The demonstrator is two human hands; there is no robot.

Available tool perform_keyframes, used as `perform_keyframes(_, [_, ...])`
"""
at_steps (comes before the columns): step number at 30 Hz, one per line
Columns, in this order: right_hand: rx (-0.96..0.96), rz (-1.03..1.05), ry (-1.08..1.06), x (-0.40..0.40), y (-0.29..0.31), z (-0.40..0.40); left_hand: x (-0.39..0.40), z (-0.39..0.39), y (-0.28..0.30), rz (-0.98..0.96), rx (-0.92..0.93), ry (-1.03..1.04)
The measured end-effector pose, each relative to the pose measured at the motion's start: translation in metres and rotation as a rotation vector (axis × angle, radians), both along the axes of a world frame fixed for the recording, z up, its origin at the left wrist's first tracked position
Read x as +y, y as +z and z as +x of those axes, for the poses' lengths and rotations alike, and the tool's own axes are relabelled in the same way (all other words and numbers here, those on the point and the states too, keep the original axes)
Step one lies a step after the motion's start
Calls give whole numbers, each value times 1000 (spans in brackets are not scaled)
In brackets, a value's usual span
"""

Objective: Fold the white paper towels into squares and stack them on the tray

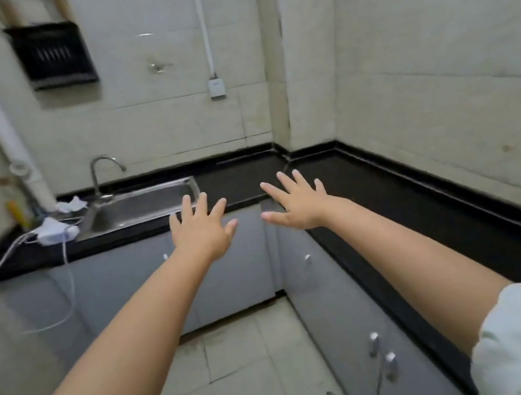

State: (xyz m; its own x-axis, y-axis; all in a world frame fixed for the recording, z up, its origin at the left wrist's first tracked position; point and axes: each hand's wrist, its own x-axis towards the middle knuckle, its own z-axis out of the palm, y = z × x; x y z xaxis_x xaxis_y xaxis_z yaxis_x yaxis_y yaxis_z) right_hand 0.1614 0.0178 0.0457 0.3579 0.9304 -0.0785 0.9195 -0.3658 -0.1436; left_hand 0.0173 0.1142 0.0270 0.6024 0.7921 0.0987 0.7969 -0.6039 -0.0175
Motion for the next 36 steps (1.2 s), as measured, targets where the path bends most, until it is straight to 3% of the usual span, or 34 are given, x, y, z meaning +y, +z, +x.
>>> perform_keyframes(8, [9,14,303,269,0,-19,218,-40,4,20,-27,271])
perform_keyframes(18, [61,-75,549,527,-29,-76,434,-115,-30,-38,-29,551])
perform_keyframes(28, [-44,-198,669,801,-84,-148,668,-191,-96,-223,-15,671])
perform_keyframes(36, [87,-315,760,946,-151,-199,786,-221,-144,-322,1,699])
